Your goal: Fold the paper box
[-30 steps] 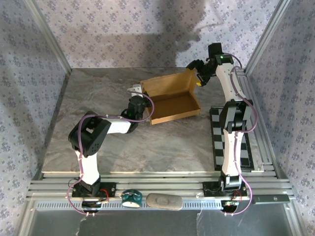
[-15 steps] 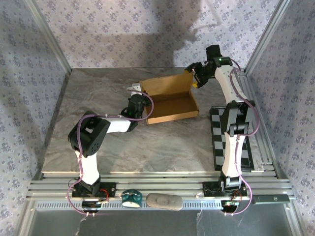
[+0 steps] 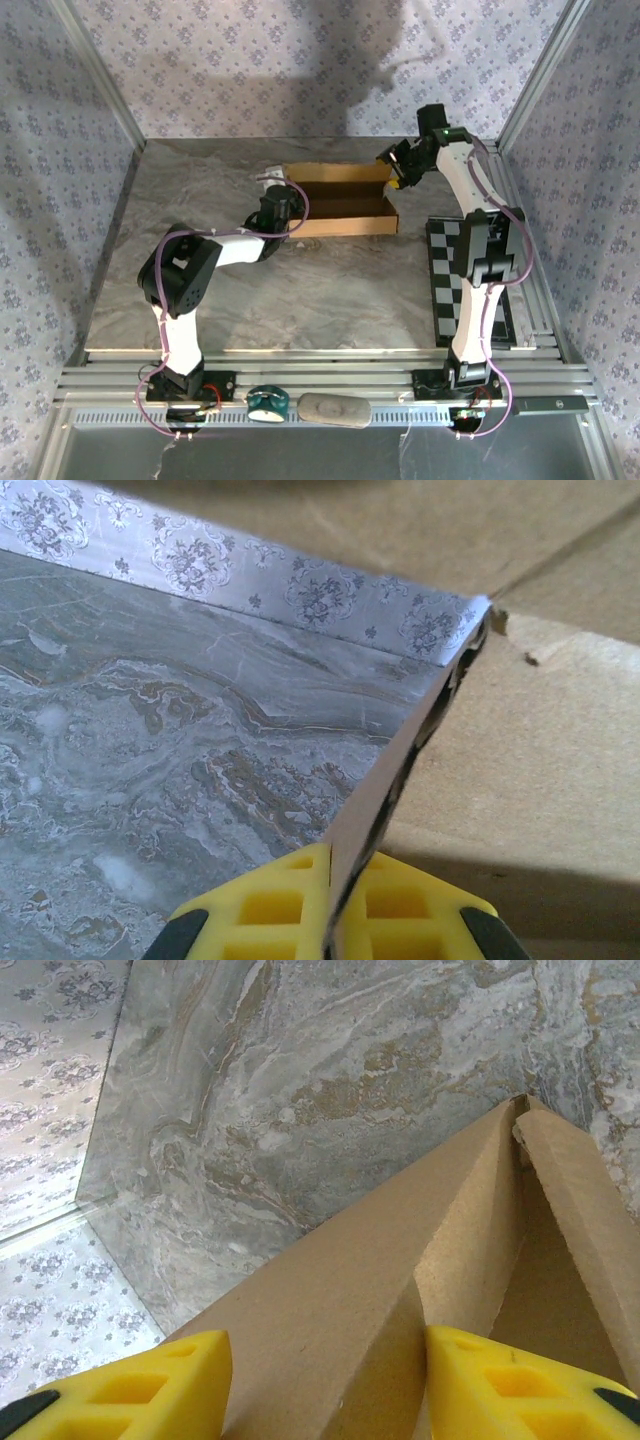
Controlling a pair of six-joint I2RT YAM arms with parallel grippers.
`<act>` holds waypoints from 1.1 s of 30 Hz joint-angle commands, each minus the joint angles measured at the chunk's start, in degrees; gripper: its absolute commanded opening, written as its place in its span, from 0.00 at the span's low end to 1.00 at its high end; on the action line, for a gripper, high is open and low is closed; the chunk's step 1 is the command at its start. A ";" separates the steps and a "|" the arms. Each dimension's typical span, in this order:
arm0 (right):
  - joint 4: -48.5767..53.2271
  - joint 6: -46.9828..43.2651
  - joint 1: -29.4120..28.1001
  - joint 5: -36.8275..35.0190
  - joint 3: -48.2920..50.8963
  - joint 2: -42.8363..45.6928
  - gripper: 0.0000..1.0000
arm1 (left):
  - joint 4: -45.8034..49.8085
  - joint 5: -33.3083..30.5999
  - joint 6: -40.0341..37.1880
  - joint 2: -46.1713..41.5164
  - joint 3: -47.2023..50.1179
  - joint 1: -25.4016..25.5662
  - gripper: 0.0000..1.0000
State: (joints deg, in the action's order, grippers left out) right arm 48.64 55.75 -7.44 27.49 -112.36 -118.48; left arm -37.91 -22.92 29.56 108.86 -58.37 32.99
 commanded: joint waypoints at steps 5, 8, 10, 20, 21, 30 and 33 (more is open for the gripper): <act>0.76 -2.36 -1.09 0.39 4.04 4.44 0.48 | 6.34 2.72 1.23 -1.53 1.14 0.10 0.18; 0.13 -3.27 -1.22 0.01 6.30 5.62 0.48 | 8.73 3.53 2.04 -3.57 0.34 0.12 0.35; -0.55 -3.41 -1.24 -0.32 8.06 6.53 0.48 | 11.24 4.92 2.90 -4.71 -0.32 0.01 0.43; -1.47 -4.66 -2.22 -1.94 11.88 8.69 0.45 | 13.12 9.19 5.45 -10.33 2.06 0.04 0.62; -1.74 -4.68 -2.21 -2.06 12.28 8.94 0.45 | 14.14 10.00 5.80 -10.90 2.03 0.04 0.64; -2.53 -5.14 -2.77 -3.18 13.50 8.74 0.43 | 18.40 14.29 9.50 -15.17 6.59 -0.06 0.66; -2.89 -4.93 -2.79 -3.36 13.65 8.61 0.43 | 18.17 16.32 10.14 -16.68 8.06 -0.12 0.67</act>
State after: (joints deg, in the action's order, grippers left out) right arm 45.12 51.62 -9.91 25.26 -99.24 -110.98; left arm -20.49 -9.56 38.20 95.20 -51.27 32.99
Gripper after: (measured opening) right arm 0.429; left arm 0.665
